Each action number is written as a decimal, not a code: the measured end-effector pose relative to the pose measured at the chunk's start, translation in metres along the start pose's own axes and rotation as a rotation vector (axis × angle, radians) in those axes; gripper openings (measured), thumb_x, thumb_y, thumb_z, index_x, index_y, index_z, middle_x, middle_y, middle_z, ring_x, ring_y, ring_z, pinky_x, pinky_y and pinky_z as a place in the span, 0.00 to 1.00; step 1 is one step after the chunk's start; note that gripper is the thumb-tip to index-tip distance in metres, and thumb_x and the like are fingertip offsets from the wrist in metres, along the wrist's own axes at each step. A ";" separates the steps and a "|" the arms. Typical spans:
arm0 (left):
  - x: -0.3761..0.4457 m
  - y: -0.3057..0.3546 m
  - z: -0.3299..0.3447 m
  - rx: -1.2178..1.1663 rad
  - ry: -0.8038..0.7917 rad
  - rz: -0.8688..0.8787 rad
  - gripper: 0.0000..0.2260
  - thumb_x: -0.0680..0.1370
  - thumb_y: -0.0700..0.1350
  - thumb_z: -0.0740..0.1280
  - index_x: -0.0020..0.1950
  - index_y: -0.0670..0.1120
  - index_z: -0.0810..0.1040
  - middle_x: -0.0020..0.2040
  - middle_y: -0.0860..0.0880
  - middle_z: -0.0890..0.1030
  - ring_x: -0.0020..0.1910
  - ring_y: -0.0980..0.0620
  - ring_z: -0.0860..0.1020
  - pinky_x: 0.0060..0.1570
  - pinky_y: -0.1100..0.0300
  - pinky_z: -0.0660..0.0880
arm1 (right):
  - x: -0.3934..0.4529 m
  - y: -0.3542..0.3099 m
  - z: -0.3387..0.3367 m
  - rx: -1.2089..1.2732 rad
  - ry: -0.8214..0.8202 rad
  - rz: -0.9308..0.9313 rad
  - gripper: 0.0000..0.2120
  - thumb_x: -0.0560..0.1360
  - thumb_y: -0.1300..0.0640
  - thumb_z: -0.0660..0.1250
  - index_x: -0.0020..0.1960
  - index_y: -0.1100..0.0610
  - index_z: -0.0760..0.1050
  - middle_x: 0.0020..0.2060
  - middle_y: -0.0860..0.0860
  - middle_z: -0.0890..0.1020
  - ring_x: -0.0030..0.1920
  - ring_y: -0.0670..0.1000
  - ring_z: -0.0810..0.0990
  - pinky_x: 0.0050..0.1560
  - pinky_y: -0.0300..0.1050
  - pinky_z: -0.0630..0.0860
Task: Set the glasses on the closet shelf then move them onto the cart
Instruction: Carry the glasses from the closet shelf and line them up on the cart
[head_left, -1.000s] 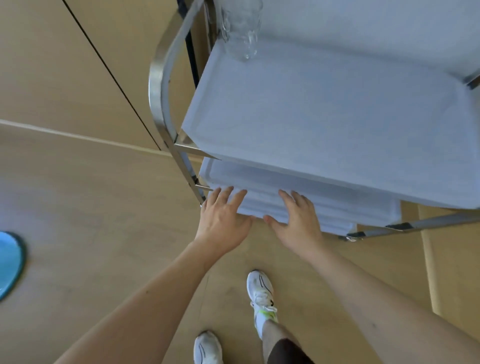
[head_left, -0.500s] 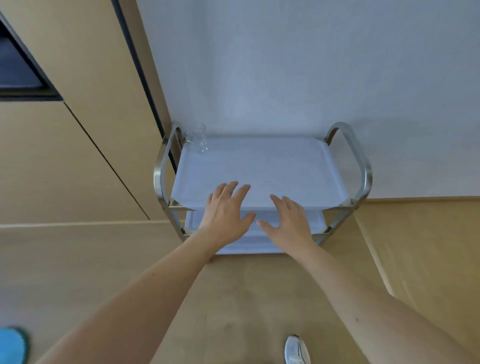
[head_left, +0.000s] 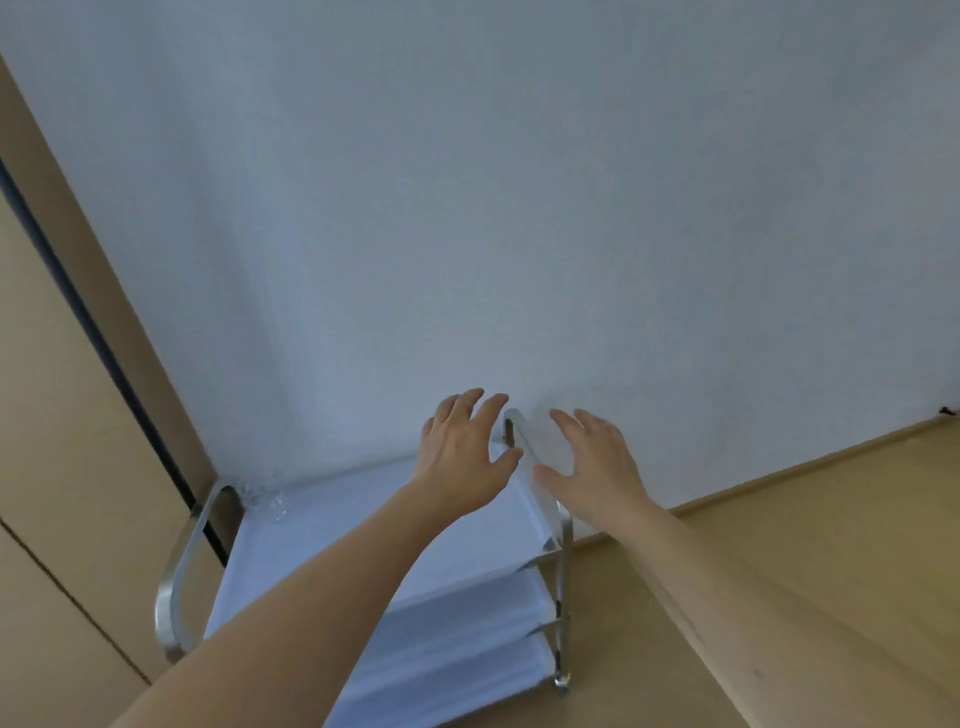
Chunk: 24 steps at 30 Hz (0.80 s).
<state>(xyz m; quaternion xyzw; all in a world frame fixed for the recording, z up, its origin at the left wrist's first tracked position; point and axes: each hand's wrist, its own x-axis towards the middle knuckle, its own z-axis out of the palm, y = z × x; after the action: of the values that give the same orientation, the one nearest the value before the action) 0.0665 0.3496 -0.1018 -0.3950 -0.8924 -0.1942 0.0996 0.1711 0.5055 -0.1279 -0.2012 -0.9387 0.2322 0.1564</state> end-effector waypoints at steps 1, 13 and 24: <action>0.014 0.023 0.002 -0.018 0.016 0.030 0.31 0.79 0.58 0.66 0.80 0.53 0.62 0.80 0.46 0.61 0.79 0.44 0.57 0.76 0.46 0.59 | 0.001 0.017 -0.018 -0.010 0.028 0.018 0.37 0.79 0.38 0.64 0.81 0.47 0.53 0.81 0.52 0.55 0.80 0.57 0.51 0.78 0.54 0.54; 0.123 0.254 0.055 -0.228 0.011 0.336 0.31 0.79 0.58 0.67 0.79 0.53 0.63 0.79 0.46 0.62 0.78 0.44 0.58 0.75 0.45 0.62 | -0.033 0.192 -0.190 -0.133 0.265 0.256 0.38 0.78 0.39 0.65 0.82 0.46 0.53 0.81 0.53 0.55 0.80 0.55 0.50 0.78 0.54 0.55; 0.180 0.398 0.111 -0.332 -0.097 0.645 0.31 0.79 0.58 0.67 0.79 0.53 0.62 0.80 0.46 0.60 0.79 0.45 0.56 0.76 0.46 0.59 | -0.065 0.289 -0.272 -0.242 0.405 0.521 0.36 0.78 0.44 0.66 0.81 0.48 0.55 0.80 0.54 0.57 0.80 0.56 0.52 0.78 0.52 0.55</action>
<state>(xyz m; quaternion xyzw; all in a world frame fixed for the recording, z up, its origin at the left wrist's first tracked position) 0.2394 0.7608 -0.0363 -0.6757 -0.6818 -0.2762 0.0479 0.4211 0.8124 -0.0561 -0.4931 -0.8265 0.1068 0.2498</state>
